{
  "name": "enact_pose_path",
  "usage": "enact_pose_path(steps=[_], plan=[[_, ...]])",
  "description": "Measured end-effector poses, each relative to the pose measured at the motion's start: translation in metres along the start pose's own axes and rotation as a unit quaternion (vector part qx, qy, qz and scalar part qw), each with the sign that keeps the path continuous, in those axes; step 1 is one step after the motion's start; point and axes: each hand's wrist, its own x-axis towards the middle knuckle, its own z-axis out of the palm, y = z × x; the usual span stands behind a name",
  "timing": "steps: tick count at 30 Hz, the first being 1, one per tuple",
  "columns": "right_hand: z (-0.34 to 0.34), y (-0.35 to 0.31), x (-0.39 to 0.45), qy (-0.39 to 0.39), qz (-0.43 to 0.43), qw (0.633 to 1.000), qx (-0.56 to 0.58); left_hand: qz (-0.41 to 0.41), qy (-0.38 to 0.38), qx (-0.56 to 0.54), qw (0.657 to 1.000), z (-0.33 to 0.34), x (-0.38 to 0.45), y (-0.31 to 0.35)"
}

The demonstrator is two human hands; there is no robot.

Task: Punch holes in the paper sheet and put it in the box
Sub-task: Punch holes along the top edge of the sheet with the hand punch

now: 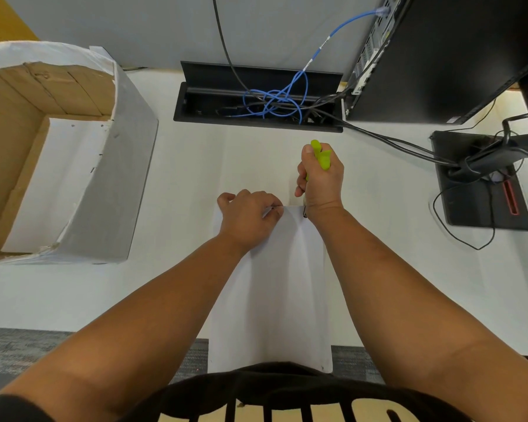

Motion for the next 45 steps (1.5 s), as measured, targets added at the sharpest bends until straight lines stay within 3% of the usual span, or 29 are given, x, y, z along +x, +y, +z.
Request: enact_pose_path(steps=[5, 12, 18, 32, 45], plan=[[0.0, -0.001, -0.001, 0.0, -0.004, 1.0, 0.006, 0.003, -0.003, 0.009, 1.0, 0.0, 0.0, 0.002], [-0.005, -0.001, -0.003, -0.067, 0.007, 0.997, 0.023, -0.032, -0.005, 0.019, 0.999, -0.003, 0.001, -0.002], [-0.011, 0.005, -0.001, -0.077, 0.045, 0.994, -0.063, -0.049, -0.009, 0.028, 0.998, 0.001, 0.002, -0.006], [-0.017, 0.024, -0.012, -0.129, -0.001, 0.991, -0.037, -0.087, -0.038, 0.099, 0.991, 0.011, 0.01, -0.005], [-0.021, 0.022, -0.006, -0.183, 0.017, 0.983, 0.009, -0.09, -0.043, 0.062, 0.993, 0.028, 0.019, 0.009]])
